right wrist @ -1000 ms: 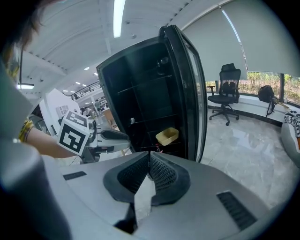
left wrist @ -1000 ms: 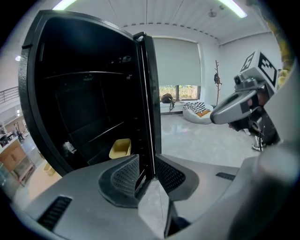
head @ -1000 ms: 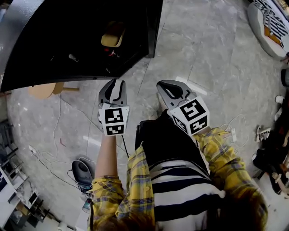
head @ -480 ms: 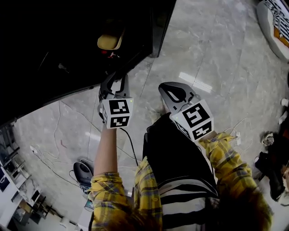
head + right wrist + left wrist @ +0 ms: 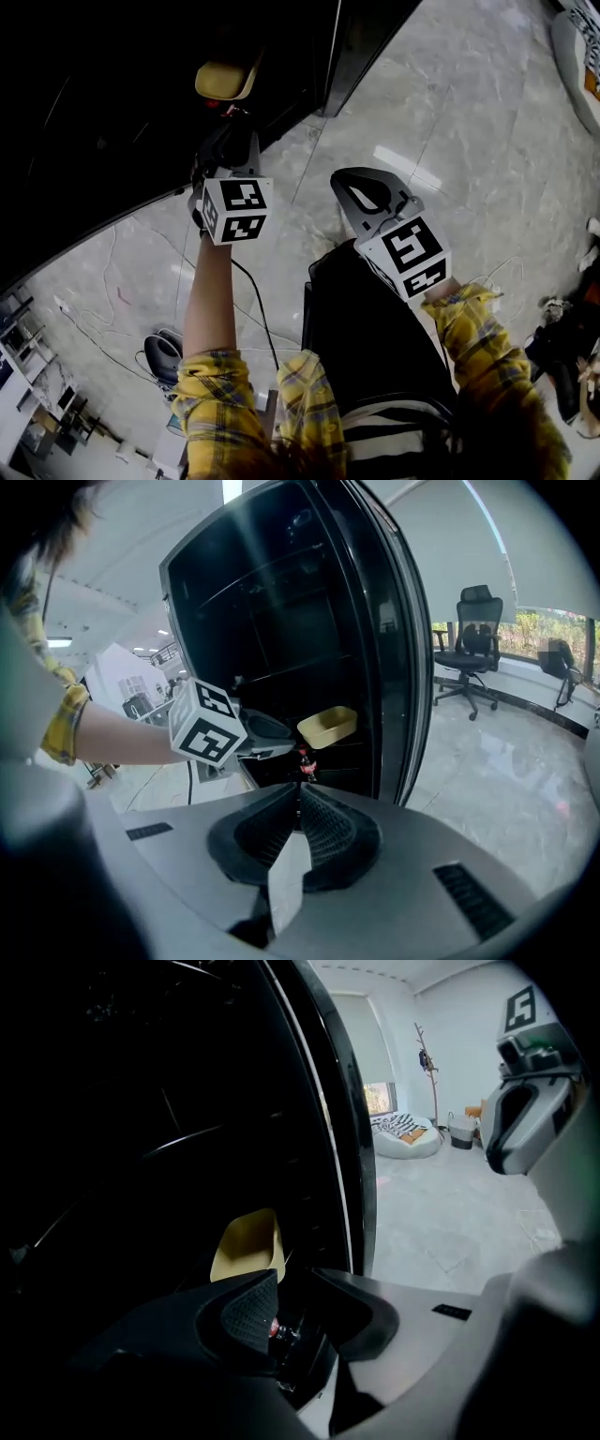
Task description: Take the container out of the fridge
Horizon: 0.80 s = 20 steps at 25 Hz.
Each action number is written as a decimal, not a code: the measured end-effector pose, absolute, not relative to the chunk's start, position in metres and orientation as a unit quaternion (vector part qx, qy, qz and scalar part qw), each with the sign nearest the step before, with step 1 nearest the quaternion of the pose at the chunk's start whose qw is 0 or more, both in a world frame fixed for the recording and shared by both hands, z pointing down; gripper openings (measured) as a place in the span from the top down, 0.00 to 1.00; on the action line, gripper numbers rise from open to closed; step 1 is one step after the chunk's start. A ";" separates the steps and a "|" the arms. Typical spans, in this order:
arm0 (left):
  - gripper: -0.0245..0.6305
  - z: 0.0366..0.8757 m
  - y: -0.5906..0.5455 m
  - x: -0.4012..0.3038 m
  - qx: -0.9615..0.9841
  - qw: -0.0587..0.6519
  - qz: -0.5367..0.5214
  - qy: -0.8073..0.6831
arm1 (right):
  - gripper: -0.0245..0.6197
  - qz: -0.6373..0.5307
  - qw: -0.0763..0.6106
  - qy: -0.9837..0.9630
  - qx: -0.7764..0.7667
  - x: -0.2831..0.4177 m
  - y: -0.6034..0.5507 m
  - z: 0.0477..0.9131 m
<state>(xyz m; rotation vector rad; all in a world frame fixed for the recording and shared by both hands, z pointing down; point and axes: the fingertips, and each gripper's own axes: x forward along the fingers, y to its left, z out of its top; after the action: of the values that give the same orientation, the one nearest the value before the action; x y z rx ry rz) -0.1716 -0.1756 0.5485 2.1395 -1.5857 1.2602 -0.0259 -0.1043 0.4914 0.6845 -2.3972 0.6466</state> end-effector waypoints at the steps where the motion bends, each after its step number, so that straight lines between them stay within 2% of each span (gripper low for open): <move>1: 0.81 0.551 -0.180 -0.173 0.722 0.095 0.429 -0.535 | 0.91 0.241 0.282 -0.894 0.252 -0.027 -0.105 0.496; 12: 0.77 0.581 -0.216 -0.190 0.714 0.035 0.482 -0.507 | 0.91 0.245 0.306 -0.891 0.230 -0.034 -0.102 0.536; 20: 0.77 0.587 -0.233 -0.186 0.720 0.024 0.491 -0.489 | 0.91 0.253 0.317 -0.889 0.215 -0.039 -0.091 0.559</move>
<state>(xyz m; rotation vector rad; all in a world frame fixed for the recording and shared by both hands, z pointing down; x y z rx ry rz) -0.1865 -0.2331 0.5869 2.2295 -1.5151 1.5198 -0.0389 -0.0913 0.5594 0.5653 -2.3386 0.6646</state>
